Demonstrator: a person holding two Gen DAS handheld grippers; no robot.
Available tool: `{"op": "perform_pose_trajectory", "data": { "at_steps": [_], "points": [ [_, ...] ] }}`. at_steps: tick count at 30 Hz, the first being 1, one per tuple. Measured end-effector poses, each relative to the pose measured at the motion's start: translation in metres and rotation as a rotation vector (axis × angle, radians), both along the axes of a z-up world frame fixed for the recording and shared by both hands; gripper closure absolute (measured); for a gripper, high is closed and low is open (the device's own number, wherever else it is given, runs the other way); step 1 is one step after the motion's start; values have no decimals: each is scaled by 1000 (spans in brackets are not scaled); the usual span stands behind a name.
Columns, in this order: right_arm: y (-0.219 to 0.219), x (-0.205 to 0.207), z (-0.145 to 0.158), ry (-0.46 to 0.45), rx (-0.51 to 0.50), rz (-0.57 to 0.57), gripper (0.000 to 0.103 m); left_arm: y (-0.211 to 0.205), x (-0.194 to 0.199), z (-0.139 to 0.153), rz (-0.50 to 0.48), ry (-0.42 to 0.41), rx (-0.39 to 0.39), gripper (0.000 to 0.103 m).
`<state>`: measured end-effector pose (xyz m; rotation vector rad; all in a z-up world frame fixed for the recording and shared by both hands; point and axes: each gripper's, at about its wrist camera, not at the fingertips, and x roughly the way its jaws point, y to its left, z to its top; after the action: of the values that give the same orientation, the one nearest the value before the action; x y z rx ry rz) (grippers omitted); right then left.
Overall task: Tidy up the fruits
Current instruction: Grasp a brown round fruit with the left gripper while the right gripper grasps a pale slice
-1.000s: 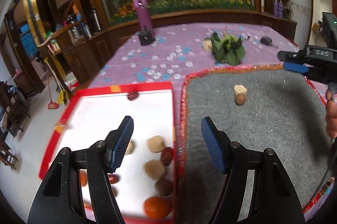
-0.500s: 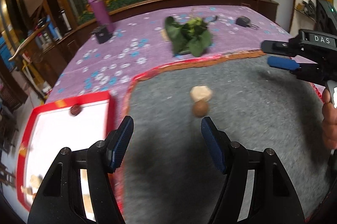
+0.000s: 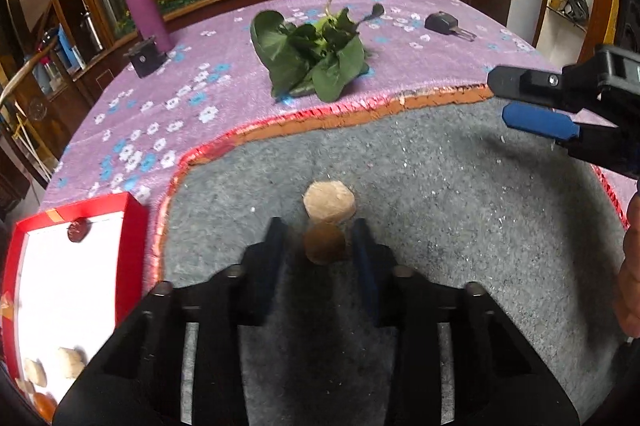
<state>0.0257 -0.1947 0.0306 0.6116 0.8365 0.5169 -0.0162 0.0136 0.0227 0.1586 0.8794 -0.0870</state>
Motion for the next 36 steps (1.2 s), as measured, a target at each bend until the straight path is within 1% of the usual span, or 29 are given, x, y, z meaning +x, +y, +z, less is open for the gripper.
{"op": "perform_pose_trajectory", "data": {
  "at_steps": [2,4,8,11,13,14,16,18,20,21,22,24,26,27,29,31,33,36],
  "points": [
    [0,1,0,-1,-5,-2,59,1,1,-3,0,1,-5,74],
    [0,0,1,-5,-11,-4,59,3,3,-6,5,6,-17,79],
    [0,-1,1,-14,-18,-2,59,14,4,-3,11,10,-82,82],
    [8,-3,4,-31,-4,40,59,21,-1,2,20,1,-99,83],
    [25,-8,8,-55,-55,78,59,30,-10,8,42,-13,-88,83],
    [39,-10,11,-66,-88,117,59,35,-15,12,48,-24,-82,83],
    [61,-11,14,-60,-115,173,59,45,-26,18,57,-43,-89,83],
    [91,-9,18,-54,-192,217,59,59,-39,23,77,-49,-117,82],
    [116,-8,20,-82,-297,229,59,70,-52,26,95,-61,-130,82],
    [130,-6,17,-88,-349,236,59,73,-57,27,97,-65,-130,82],
    [139,-5,13,-76,-379,245,59,77,-62,29,99,-71,-133,82],
    [150,-3,2,-49,-408,246,59,82,-70,31,104,-82,-138,82],
    [159,-2,-7,-41,-466,223,59,85,-76,35,106,-100,-139,82],
    [163,-2,-12,-44,-512,219,59,85,-78,36,105,-107,-138,82],
    [166,-5,-14,-91,-551,227,61,85,-80,37,105,-118,-134,82],
    [165,-5,-15,-99,-567,229,65,85,-81,36,102,-120,-142,82],
    [165,-6,-15,-114,-590,241,73,85,-82,36,105,-115,-149,82],
    [162,-9,-13,-108,-592,244,74,87,-85,36,115,-120,-135,82]
  ]
}}
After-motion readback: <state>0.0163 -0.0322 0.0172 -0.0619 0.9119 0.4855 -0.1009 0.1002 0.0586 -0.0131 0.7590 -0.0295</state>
